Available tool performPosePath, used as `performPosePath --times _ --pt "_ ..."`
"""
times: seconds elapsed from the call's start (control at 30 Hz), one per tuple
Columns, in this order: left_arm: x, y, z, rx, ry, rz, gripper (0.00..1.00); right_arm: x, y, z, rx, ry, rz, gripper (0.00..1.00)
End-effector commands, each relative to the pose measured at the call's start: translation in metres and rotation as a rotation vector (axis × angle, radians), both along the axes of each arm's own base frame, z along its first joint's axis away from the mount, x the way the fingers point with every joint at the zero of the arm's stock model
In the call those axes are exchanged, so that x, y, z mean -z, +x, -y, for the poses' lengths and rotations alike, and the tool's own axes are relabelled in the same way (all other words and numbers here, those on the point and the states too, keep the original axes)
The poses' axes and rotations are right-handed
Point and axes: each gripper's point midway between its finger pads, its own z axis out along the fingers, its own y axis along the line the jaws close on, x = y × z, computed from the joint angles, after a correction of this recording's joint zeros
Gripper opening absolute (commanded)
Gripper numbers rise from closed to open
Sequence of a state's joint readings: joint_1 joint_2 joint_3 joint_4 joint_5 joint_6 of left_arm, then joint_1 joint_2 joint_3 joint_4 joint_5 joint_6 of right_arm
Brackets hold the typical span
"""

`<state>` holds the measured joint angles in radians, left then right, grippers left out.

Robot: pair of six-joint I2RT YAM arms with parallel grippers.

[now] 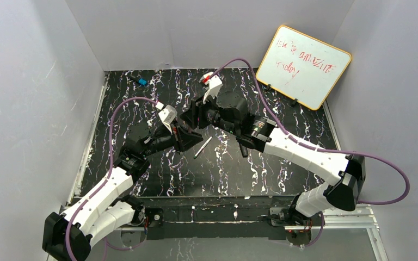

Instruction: Insert the pens into the pen caps

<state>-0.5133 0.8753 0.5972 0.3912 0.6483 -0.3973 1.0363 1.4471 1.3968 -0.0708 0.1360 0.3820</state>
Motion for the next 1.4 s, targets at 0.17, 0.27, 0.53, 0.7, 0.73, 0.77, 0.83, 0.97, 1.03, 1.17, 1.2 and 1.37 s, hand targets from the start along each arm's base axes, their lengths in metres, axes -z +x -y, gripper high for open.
performPosePath --times 0.17,0.27,0.53,0.7,0.73,0.77,0.83,0.97,1.03,1.17,1.2,1.37 --pt "-0.006 -0.002 -0.001 0.004 -0.014 0.033 0.00 -0.044 0.002 0.007 0.025 0.121 0.092 0.33" --pt "-0.006 -0.001 -0.002 0.000 -0.014 0.033 0.00 -0.045 0.002 0.008 0.029 0.128 0.096 0.30" --pt "-0.006 -0.001 -0.002 0.001 -0.013 0.032 0.00 -0.042 0.001 0.008 0.023 0.121 0.092 0.29" --pt "-0.016 0.001 -0.002 -0.010 -0.017 0.060 0.00 -0.029 0.000 0.002 0.002 0.081 0.062 0.01" --pt "-0.023 0.002 -0.002 -0.012 -0.018 0.077 0.00 -0.026 -0.001 0.000 -0.004 0.075 0.052 0.01" --pt "-0.027 0.004 -0.003 -0.016 -0.013 0.088 0.00 -0.022 -0.002 -0.002 -0.014 0.070 0.044 0.01" --pt "-0.036 0.007 -0.003 -0.025 -0.004 0.111 0.00 -0.013 -0.005 -0.003 -0.027 0.062 0.022 0.01" --pt "-0.057 0.013 -0.005 -0.052 0.004 0.167 0.00 0.004 -0.007 -0.002 -0.031 0.049 -0.011 0.01" --pt "-0.068 0.015 -0.007 -0.070 0.007 0.200 0.00 0.015 -0.010 -0.003 -0.041 0.034 -0.029 0.01" --pt "-0.085 0.018 -0.010 -0.088 0.024 0.246 0.00 0.037 -0.016 -0.005 -0.068 0.003 -0.071 0.01" --pt "-0.088 0.020 -0.010 -0.092 0.031 0.254 0.00 0.043 -0.018 -0.006 -0.077 -0.006 -0.083 0.01" --pt "-0.097 0.028 -0.013 -0.119 0.076 0.284 0.00 0.068 -0.028 -0.010 -0.115 -0.037 -0.133 0.01"
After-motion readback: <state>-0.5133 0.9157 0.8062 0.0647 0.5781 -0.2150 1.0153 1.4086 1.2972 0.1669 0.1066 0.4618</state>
